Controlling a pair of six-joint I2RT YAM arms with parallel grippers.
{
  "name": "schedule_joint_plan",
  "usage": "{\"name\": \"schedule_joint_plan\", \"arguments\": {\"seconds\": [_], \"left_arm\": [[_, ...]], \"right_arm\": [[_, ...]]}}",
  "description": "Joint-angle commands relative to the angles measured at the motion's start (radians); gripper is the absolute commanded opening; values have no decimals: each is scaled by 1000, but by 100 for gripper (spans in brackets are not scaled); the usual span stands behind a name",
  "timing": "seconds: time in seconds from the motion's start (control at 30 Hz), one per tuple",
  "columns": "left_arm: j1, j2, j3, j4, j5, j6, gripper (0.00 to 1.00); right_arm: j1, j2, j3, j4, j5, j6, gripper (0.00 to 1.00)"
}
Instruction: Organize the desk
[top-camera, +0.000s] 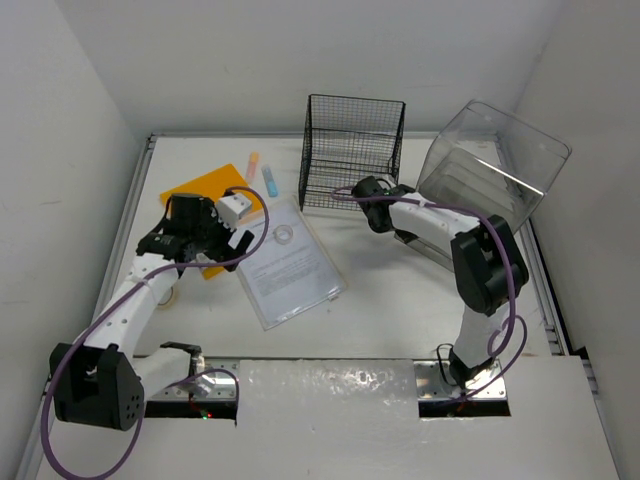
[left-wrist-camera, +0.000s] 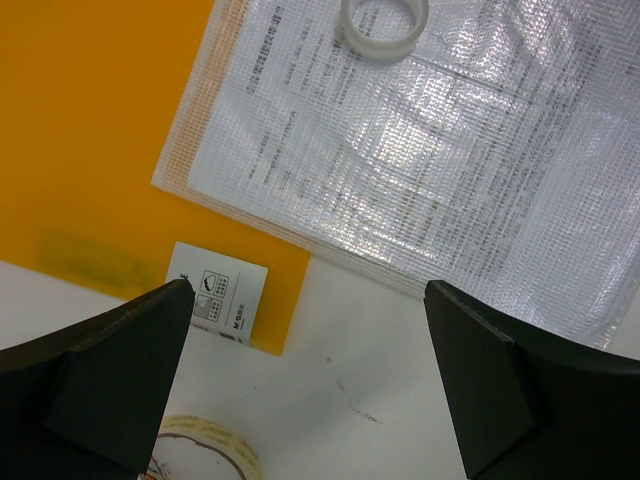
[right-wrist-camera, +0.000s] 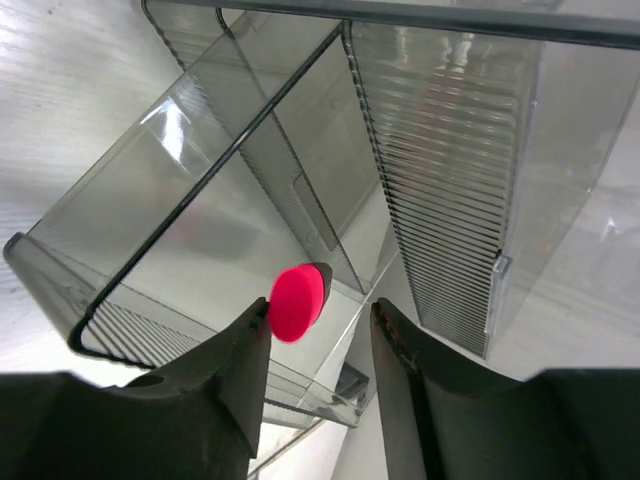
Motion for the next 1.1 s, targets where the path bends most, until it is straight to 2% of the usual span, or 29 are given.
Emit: {"name": "schedule_joint_plan", "arguments": {"seconds": [0.0, 0.27, 0.4, 0.53, 0.7, 0.73, 0.77, 0.83, 0.87, 1.0, 1.07], "left_arm": [[22, 14, 8, 43, -4, -4, 100], [29, 105, 84, 60, 34, -46, 100], [29, 200, 198, 70, 42, -102, 100], [28, 322, 377, 136, -6, -193, 100], [26, 596, 597, 182, -122, -311, 97], [26, 643, 639, 176, -141, -323, 92], [26, 739, 736, 167, -162, -343, 89], [26, 836, 836, 135, -181, -362, 85], [26, 928, 938, 124, -187, -377, 85], [28, 1132, 1173, 89, -263, -429, 85], [29, 1226, 1245, 84, -284, -441, 85]], "right_arm": [[-1, -85, 25, 19, -25, -1, 43], [1, -261, -19, 91, -165, -12, 48], [1, -351, -39, 138, -240, -9, 50], [-1, -450, -91, 210, -347, 11, 50], [2, -578, -172, 305, -464, 39, 51], [4, -592, -182, 312, -473, 43, 51], [7, -606, -189, 324, -476, 46, 51], [10, -641, -211, 333, -484, 56, 51], [14, -651, -217, 342, -490, 57, 51], [24, -681, -249, 345, -481, 60, 52], [28, -686, -255, 342, -475, 60, 52]]}}
